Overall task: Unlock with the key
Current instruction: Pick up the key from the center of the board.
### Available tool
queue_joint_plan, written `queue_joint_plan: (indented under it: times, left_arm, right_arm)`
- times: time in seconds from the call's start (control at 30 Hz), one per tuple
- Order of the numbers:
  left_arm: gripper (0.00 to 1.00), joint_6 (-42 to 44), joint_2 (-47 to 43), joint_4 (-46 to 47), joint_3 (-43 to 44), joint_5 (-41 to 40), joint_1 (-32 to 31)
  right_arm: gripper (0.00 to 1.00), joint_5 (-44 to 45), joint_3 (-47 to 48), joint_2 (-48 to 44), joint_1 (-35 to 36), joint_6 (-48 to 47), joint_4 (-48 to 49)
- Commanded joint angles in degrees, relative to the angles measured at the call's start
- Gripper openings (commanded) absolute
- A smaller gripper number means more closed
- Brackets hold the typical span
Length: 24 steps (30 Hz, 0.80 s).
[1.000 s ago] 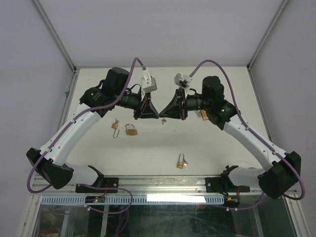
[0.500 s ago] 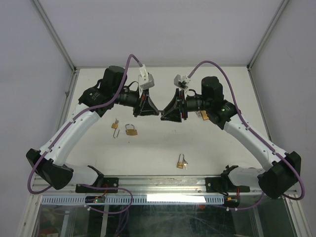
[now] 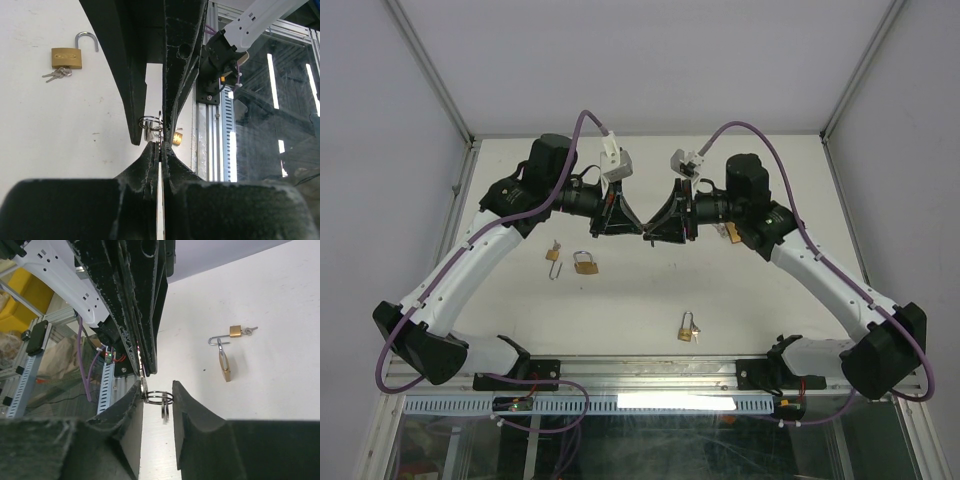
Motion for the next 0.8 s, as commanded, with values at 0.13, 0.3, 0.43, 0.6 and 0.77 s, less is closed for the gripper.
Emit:
queue_joint_plan:
  times: [0.13, 0.3, 0.43, 0.6, 0.77]
  left_arm:
    - [0.0, -0.53, -2.23, 2.37, -0.21, 2.5, 0.33]
    - [0.0, 0.15, -2.7, 2.37, -2.23, 2.51, 0.33]
    - [0.85, 3.57, -4.27, 2.81, -3.18, 1.96, 2.1]
    - [0.99, 15.2, -8.6, 1.69, -6.51, 2.64, 9.0]
    - [0.96, 22.21, -4.4, -6.54, -5.11, 0.31, 9.72]
  right_arm:
    - [0.0, -0.81, 2.88, -0.31, -0.26, 0.9, 4.39]
    - [0.0, -1.43, 2.78, -1.42, -0.45, 1.78, 5.26]
    - [0.0, -0.56, 4.75, -1.06, -1.3, 1.17, -1.67]
    - [0.0, 2.48, 6.47, -2.07, -1.46, 0.2, -12.05]
    - [0.0, 4.39, 4.97, -3.49, -1.49, 1.33, -11.97]
